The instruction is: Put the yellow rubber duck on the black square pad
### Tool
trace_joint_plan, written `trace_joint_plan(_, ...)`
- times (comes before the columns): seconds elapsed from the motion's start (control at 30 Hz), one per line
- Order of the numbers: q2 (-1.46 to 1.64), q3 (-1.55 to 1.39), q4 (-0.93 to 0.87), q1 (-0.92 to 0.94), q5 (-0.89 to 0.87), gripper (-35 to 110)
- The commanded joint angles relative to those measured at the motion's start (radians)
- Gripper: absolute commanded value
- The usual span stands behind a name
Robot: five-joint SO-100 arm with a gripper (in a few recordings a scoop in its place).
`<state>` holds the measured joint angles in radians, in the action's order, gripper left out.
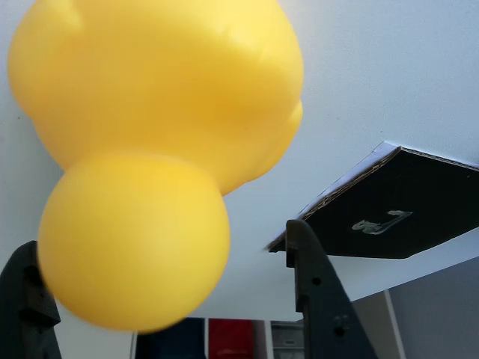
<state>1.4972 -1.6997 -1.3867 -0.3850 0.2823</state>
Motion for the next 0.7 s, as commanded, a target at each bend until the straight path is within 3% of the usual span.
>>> trace_joint_plan(0.0,0.017,0.014,-0.002,-0.023,0.005,36)
trace_joint_plan(0.67,0.018,0.015,-0.002,0.028,0.008,36)
